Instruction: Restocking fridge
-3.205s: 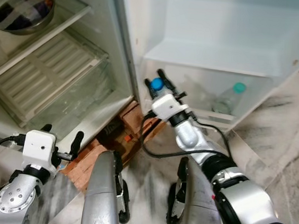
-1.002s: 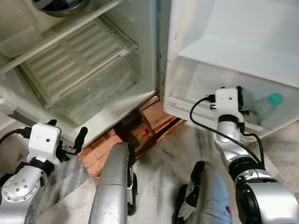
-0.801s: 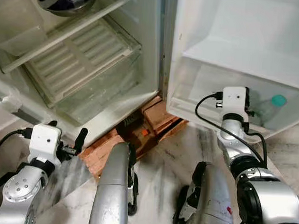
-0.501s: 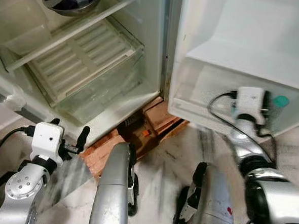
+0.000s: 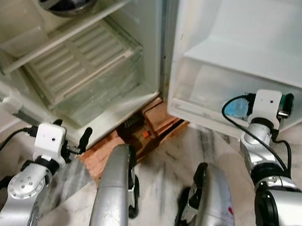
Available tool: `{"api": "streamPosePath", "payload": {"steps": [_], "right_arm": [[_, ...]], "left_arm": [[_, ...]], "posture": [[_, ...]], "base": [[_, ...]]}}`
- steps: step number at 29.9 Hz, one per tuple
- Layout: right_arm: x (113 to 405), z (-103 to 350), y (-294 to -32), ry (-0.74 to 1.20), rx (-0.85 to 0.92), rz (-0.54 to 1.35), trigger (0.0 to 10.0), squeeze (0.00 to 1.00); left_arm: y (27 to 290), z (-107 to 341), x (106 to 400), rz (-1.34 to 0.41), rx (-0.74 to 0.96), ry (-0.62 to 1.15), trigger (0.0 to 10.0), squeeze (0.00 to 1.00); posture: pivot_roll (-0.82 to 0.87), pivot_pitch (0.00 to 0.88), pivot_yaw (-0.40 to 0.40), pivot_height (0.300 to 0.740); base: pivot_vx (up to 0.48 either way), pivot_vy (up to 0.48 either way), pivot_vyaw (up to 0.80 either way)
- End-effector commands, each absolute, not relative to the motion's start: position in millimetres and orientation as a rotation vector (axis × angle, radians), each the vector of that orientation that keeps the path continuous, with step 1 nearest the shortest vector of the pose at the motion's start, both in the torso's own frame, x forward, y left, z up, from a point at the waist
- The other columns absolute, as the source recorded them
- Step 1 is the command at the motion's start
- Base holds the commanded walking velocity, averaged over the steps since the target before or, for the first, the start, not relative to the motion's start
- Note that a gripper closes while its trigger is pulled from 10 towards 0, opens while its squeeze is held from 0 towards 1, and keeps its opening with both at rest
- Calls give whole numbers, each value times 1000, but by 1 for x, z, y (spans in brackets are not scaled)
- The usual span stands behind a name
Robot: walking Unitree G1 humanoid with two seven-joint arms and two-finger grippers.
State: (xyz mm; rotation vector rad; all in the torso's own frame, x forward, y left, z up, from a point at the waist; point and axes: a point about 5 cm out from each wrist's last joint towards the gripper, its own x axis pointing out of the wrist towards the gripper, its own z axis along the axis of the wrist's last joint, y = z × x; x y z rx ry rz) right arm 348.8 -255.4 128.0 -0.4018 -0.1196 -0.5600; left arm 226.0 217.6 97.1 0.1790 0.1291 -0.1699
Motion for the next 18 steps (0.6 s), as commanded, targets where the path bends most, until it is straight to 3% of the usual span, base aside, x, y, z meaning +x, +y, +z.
{"api": "streamPosePath", "payload": {"steps": [1,10,12,16,18], "right_arm": [[346,121,-251,-110,-402,-534,10000,941],[352,129,-235,-163,-375,-482,10000,906],[354,133,-229,-187,-335,-449,10000,820],[355,137,-221,-216,-302,-401,10000,773],[355,141,-209,-253,-269,-324,10000,690]], "left_arm": [[219,90,223,-171,183,157,10000,0],[219,89,226,-164,179,147,10000,0],[219,88,227,-158,177,145,10000,0],[219,87,228,-152,173,146,10000,0],[218,86,229,-149,171,147,10000,0]], "posture": [[256,205,87,567],[257,188,81,567],[252,183,77,567],[237,174,70,567],[229,169,66,567]], "base": [[0,0,0],[0,0,0],[0,0,0],[0,0,0],[0,0,0]]}}
